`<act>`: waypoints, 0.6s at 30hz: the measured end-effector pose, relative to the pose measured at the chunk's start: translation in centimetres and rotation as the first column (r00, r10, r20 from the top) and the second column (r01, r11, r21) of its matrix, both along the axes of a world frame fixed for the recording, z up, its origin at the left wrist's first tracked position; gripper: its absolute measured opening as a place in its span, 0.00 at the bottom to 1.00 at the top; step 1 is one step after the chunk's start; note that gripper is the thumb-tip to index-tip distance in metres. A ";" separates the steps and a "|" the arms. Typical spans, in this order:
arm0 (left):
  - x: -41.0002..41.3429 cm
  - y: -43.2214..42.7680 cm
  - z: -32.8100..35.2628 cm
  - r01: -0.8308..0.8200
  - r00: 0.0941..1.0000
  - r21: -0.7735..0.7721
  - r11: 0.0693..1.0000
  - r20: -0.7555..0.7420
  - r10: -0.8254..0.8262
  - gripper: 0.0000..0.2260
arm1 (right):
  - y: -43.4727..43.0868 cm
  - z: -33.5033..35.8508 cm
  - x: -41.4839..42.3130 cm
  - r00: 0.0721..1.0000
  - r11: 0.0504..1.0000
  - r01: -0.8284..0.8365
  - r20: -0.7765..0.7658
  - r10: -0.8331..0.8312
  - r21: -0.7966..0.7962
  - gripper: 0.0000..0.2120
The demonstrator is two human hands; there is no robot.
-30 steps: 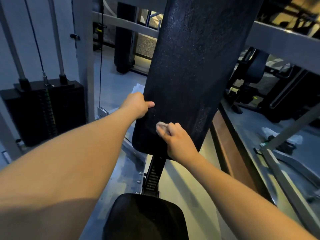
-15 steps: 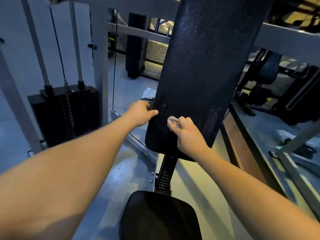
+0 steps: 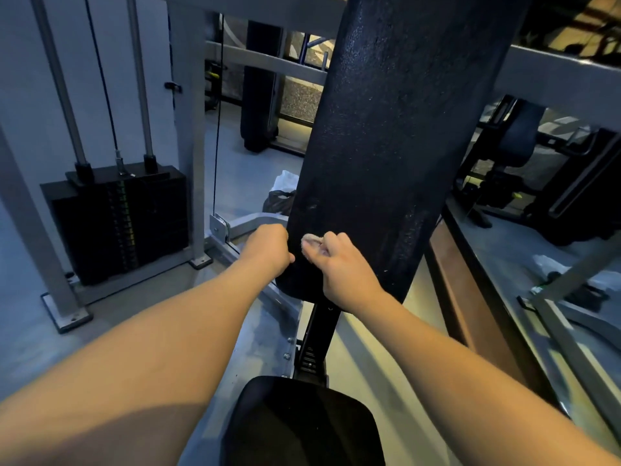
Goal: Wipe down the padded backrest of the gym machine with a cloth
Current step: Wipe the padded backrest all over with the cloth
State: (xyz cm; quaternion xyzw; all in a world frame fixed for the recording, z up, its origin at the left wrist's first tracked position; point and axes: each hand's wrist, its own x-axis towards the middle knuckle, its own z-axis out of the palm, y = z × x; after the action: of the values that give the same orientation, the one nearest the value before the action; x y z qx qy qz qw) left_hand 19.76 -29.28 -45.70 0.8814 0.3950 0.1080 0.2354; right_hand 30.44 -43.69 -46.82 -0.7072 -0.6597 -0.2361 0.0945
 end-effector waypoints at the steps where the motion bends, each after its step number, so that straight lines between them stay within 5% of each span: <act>1: 0.1 0.0 0.0 -0.014 1.000 -0.008 1.000 0.010 0.014 0.14 | 0.0 1.2 0.3 0.999 0.999 -0.033 0.029 0.035 -0.040 0.23; 3: 0.1 0.0 -0.2 -0.025 0.999 -0.038 0.999 0.029 0.027 0.13 | 0.7 4.6 1.0 0.999 1.000 -0.012 0.040 0.011 0.013 0.18; 7: -0.1 0.2 -0.8 -0.017 0.997 -0.100 0.995 0.076 0.024 0.10 | 3.1 8.2 2.6 0.983 0.931 0.184 -0.061 -0.173 0.316 0.26; 11: -0.2 0.4 -1.4 -0.008 0.994 -0.078 0.997 0.107 0.016 0.11 | 2.6 2.9 1.4 0.997 0.982 0.076 0.012 -0.079 0.170 0.30; 15: -0.3 0.2 -1.5 -0.029 0.992 -0.102 0.994 0.116 0.041 0.10 | 1.2 3.5 1.9 0.979 0.988 -0.079 0.178 0.101 -0.130 0.22; 18: -0.2 0.3 -1.5 -0.031 0.990 -0.116 0.993 0.135 0.047 0.09 | 2.6 7.9 2.4 0.984 1.000 -0.004 0.179 0.002 0.010 0.16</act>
State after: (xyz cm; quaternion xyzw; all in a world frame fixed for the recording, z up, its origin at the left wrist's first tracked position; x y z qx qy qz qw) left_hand 19.56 -28.98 -47.25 0.8492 0.4005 0.1503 0.3097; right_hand 32.84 -41.05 -38.91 -0.6815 -0.6654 -0.3021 0.0389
